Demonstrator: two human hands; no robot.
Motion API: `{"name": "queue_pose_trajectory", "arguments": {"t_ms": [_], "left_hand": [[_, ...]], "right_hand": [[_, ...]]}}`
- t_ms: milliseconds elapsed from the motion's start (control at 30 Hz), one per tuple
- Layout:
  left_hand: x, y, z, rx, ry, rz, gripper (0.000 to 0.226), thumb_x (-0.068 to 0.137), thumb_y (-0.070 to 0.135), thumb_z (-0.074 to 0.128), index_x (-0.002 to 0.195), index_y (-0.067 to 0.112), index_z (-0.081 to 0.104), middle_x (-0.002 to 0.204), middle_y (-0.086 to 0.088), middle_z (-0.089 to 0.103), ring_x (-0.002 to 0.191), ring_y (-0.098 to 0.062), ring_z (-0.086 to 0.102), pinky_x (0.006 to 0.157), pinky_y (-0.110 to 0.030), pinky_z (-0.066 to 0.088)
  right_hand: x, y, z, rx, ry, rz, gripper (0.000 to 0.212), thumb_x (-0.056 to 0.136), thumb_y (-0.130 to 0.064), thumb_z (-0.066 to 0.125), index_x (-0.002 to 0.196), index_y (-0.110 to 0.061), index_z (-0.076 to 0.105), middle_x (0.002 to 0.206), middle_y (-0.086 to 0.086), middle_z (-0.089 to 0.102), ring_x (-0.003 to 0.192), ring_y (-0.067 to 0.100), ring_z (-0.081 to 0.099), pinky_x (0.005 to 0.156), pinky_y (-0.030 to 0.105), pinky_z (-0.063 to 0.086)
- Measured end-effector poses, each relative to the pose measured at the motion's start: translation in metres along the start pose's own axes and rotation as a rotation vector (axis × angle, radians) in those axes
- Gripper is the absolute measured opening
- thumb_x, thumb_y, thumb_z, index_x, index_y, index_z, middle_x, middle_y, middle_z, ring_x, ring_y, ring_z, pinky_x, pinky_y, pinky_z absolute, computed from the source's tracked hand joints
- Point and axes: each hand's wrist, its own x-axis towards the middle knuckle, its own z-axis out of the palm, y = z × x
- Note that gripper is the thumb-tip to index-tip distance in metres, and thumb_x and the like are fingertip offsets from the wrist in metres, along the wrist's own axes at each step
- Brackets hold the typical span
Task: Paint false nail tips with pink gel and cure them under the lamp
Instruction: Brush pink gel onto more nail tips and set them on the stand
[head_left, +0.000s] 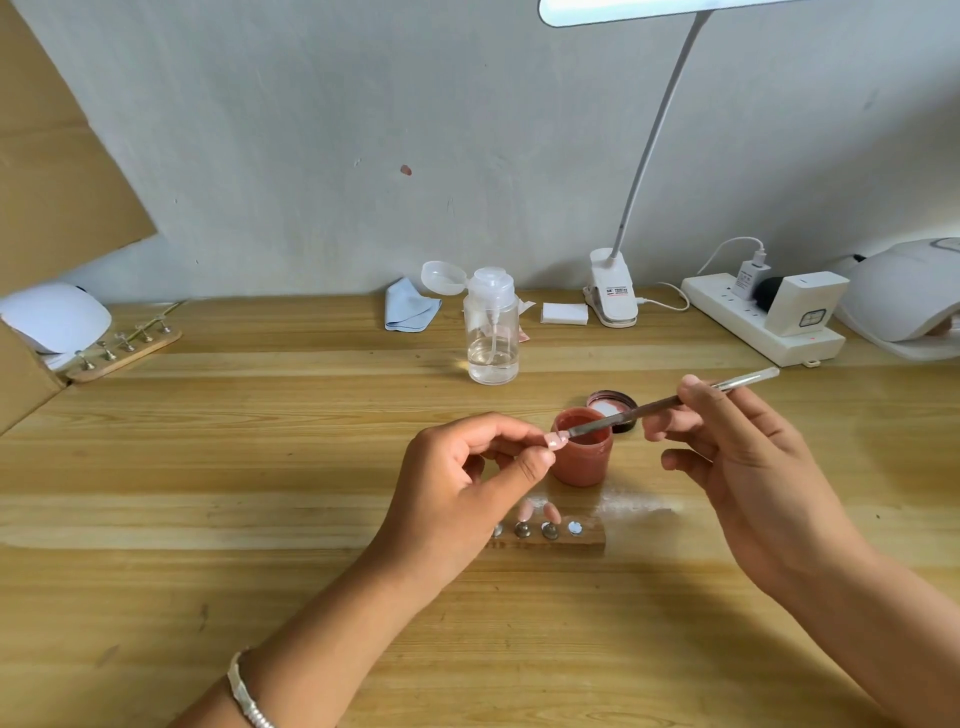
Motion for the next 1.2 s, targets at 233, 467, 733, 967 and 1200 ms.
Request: {"name": "queue_pose_trajectory", "arguments": {"t_ms": [233,467,733,967,1200], "left_hand": [[-0.0005,0.0025,0.0004,-0.05,-0.003,-0.024,0.011,0.088,0.013,0.074,0.092,0.023,0.077,0.087,-0.003,0.076,0.055,-0.014,0.062,0.049,-0.022,0.045],[0.0,0.0034,0.0004,-0.07,-0.002,-0.041,0.011,0.087,0.016,0.074,0.092,0.025,0.077,0.09,0.0,0.077,0.06,-0.016,0.065,0.048,-0.018,0.045],[-0.0007,0.0033,0.001,-0.058,-0.004,-0.046,0.011,0.088,0.014,0.074,0.091,0.024,0.076,0.088,-0.001,0.077,0.062,-0.023,0.066,0.05,-0.025,0.048],[-0.0001,0.0032,0.0008,-0.052,-0.01,-0.036,0.012,0.088,0.015,0.074,0.092,0.025,0.077,0.089,-0.001,0.077,0.059,-0.026,0.066,0.049,-0.024,0.05],[-0.0002,0.0016,0.0008,-0.066,-0.02,-0.04,0.008,0.087,0.009,0.075,0.09,0.017,0.076,0.085,-0.007,0.076,0.052,-0.019,0.063,0.05,-0.018,0.046]], "right_hand": [[0.0018,0.0004,-0.0018,0.036,-0.009,0.007,0.017,0.082,-0.034,0.068,0.08,-0.019,0.063,0.073,0.007,0.07,0.072,0.014,0.065,0.063,0.027,0.047],[0.0018,0.0009,-0.0026,-0.013,0.025,0.004,0.013,0.089,-0.03,0.065,0.08,-0.02,0.064,0.072,0.007,0.071,0.07,0.013,0.065,0.065,0.029,0.045],[-0.0026,0.0016,0.0024,0.015,-0.04,0.0,0.02,0.081,-0.036,0.068,0.081,-0.017,0.063,0.073,0.008,0.07,0.072,0.014,0.065,0.058,0.022,0.05],[0.0027,0.0,-0.0041,0.005,0.044,0.029,0.014,0.092,-0.027,0.064,0.082,-0.018,0.06,0.071,0.006,0.069,0.068,0.013,0.064,0.067,0.031,0.044],[-0.0026,0.0022,0.0041,0.016,-0.04,0.02,0.015,0.083,-0.034,0.068,0.075,-0.022,0.067,0.073,0.008,0.07,0.071,0.014,0.065,0.057,0.022,0.049]]}}
